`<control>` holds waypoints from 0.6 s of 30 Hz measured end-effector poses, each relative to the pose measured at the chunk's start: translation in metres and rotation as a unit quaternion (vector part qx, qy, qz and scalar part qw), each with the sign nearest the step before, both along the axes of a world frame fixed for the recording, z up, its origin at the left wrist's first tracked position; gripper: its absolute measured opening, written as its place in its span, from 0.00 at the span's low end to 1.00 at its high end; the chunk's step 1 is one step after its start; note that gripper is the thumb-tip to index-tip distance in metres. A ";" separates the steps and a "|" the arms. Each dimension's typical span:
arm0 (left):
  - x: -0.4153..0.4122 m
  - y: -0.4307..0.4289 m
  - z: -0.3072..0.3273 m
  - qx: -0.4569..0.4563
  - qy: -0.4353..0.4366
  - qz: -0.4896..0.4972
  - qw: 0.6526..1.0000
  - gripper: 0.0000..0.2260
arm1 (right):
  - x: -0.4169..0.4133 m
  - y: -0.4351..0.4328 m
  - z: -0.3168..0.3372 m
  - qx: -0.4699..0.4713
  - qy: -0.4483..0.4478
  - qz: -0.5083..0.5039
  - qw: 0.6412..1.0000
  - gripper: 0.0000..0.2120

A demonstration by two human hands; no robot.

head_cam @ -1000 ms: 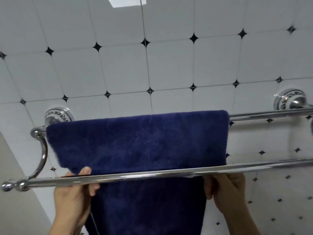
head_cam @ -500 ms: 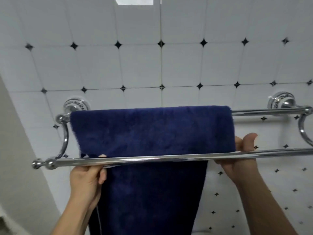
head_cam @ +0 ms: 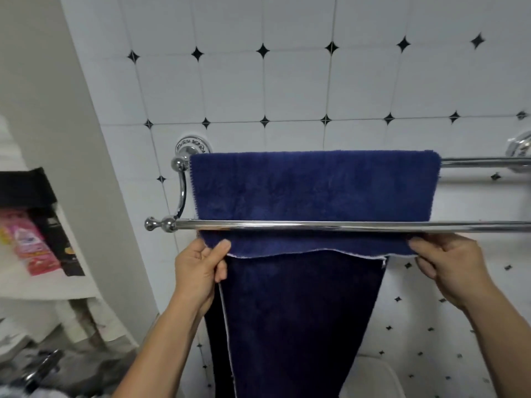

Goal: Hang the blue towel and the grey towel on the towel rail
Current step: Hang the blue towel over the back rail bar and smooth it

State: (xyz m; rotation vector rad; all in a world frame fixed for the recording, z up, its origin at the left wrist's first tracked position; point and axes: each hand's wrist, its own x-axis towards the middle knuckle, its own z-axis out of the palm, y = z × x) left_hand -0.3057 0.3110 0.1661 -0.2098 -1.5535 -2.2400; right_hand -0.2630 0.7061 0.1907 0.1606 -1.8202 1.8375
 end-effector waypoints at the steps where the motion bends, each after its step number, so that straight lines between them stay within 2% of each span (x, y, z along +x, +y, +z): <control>1: 0.001 -0.001 -0.004 -0.010 -0.004 -0.006 1.000 0.12 | 0.005 -0.001 -0.004 0.010 -0.014 -0.003 1.000 0.11; 3: 0.003 -0.001 -0.012 -0.028 -0.011 -0.015 0.999 0.13 | 0.014 -0.003 -0.014 0.019 -0.039 -0.001 0.999 0.10; 7: 0.008 -0.004 -0.026 -0.050 -0.023 -0.030 0.998 0.13 | 0.027 -0.002 -0.031 0.029 -0.078 -0.022 0.996 0.02; 10: 0.014 -0.007 -0.035 -0.064 -0.036 -0.033 0.997 0.12 | 0.036 -0.002 -0.042 0.041 -0.095 -0.025 0.994 0.02; 13: 0.019 -0.011 -0.048 -0.083 -0.058 -0.030 0.994 0.10 | 0.044 -0.006 -0.061 0.060 -0.118 -0.022 0.991 0.08; 15: 0.022 -0.017 -0.063 -0.101 -0.083 -0.031 0.991 0.09 | 0.049 -0.010 -0.078 0.086 -0.144 -0.025 0.986 0.09; 18: 0.033 -0.028 -0.092 -0.124 -0.125 -0.050 0.983 0.01 | 0.060 -0.015 -0.108 0.096 -0.187 -0.005 0.978 0.07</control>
